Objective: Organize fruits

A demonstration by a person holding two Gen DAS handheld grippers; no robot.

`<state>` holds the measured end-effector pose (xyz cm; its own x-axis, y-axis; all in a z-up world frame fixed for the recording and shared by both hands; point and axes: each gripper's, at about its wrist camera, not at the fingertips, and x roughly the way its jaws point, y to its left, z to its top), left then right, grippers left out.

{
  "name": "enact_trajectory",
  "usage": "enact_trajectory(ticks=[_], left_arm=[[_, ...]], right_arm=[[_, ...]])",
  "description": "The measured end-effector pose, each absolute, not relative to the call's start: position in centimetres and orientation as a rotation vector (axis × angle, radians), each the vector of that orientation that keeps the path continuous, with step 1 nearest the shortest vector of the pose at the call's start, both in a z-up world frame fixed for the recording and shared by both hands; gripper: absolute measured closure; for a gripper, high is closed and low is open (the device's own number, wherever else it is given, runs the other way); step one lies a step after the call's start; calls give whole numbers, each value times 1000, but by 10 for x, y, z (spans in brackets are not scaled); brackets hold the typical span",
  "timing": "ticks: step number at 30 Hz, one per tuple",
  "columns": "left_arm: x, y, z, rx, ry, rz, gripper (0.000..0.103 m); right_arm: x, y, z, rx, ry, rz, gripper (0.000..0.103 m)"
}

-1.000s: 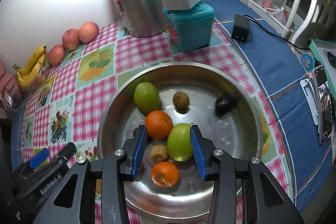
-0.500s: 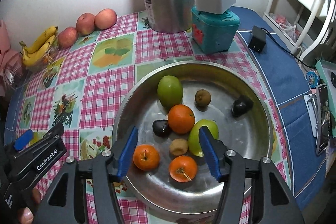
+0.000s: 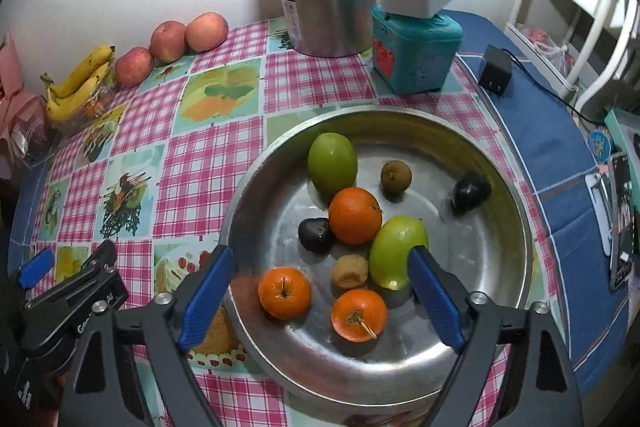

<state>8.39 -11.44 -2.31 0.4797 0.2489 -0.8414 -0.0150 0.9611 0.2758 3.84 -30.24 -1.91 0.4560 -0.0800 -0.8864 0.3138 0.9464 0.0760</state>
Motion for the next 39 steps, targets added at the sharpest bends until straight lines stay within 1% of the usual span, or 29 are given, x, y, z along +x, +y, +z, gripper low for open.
enact_trajectory(ticks=[1, 15, 28, 39], left_arm=[[82, -113, -23, 245, 1062, 163, 19], [48, -90, -19, 201, 1152, 152, 19], [12, -73, 6, 172, 1123, 112, 19], [-12, -62, 9, 175, 1107, 75, 19]], right_arm=[[37, -303, -21, 251, 1075, -251, 7], [5, -310, -14, 294, 1053, -266, 6], [-32, -287, -6, 232, 1057, -231, 6], [-55, -270, 4, 213, 1023, -211, 6]])
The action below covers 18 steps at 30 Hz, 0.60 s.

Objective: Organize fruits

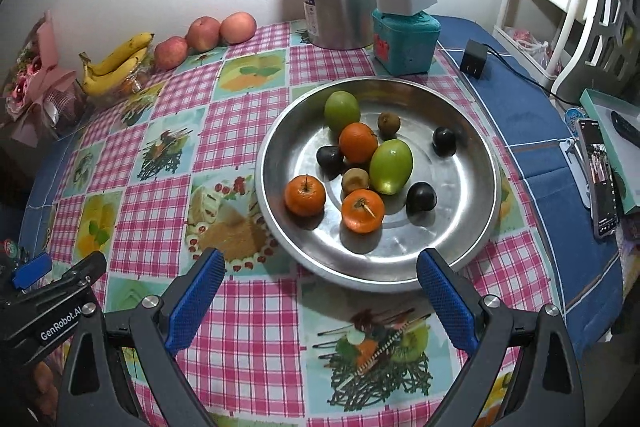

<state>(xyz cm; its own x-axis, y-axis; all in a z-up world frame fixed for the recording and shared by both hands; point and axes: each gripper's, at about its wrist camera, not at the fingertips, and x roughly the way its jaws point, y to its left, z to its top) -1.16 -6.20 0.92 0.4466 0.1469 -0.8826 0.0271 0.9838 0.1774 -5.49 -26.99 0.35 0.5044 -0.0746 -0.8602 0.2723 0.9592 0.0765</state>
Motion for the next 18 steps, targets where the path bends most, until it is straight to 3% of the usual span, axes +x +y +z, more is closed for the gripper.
enact_trajectory(ticks=[18], left_arm=[[-20, -57, 15, 163, 1086, 44, 19]], right_arm=[[-70, -270, 8, 218, 1018, -235, 6]])
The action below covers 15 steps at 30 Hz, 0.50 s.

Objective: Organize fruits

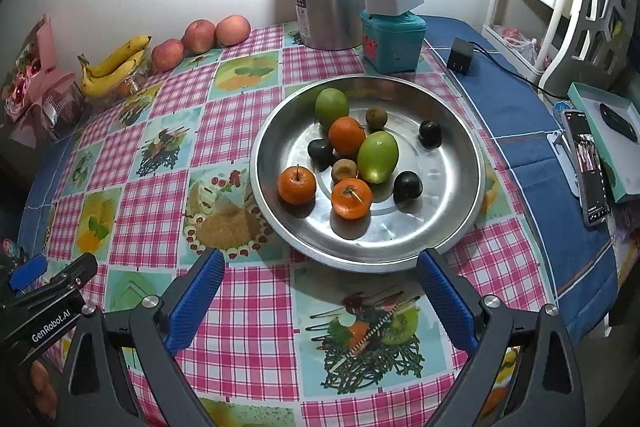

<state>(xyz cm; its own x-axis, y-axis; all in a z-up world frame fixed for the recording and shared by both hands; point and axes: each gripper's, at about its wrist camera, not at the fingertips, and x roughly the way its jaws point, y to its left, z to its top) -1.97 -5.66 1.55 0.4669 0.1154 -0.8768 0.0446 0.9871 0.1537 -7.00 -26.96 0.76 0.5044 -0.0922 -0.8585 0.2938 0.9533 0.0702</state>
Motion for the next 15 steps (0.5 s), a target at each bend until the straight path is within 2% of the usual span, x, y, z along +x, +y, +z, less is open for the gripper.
enact_trajectory(ticks=[15], left_arm=[[-16, -53, 14, 161, 1092, 51, 19]], right_arm=[[-63, -262, 1, 191, 1052, -227, 6]])
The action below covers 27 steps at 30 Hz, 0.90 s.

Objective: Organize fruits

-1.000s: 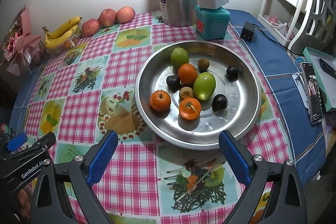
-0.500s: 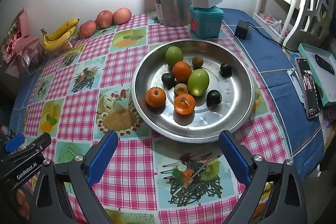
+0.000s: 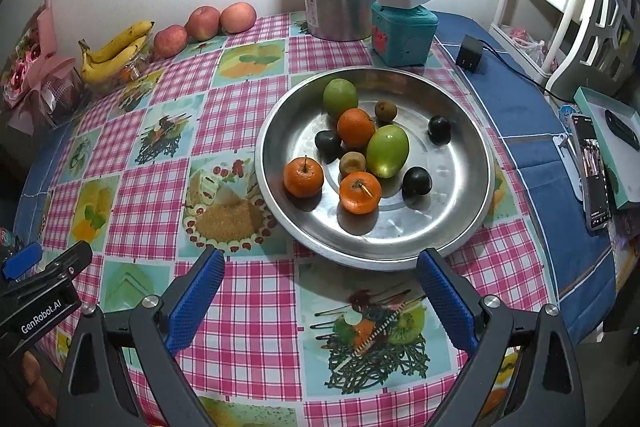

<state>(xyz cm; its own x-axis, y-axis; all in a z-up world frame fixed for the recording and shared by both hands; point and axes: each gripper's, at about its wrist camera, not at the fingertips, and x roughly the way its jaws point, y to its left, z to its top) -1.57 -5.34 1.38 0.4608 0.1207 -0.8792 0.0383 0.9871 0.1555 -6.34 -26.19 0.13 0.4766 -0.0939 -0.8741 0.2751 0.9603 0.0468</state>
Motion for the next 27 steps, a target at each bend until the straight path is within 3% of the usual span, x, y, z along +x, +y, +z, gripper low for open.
enact_trajectory(ticks=[27], left_arm=[[-15, -53, 13, 164, 1093, 54, 19]], right_arm=[[-61, -258, -1, 176, 1067, -206, 6]])
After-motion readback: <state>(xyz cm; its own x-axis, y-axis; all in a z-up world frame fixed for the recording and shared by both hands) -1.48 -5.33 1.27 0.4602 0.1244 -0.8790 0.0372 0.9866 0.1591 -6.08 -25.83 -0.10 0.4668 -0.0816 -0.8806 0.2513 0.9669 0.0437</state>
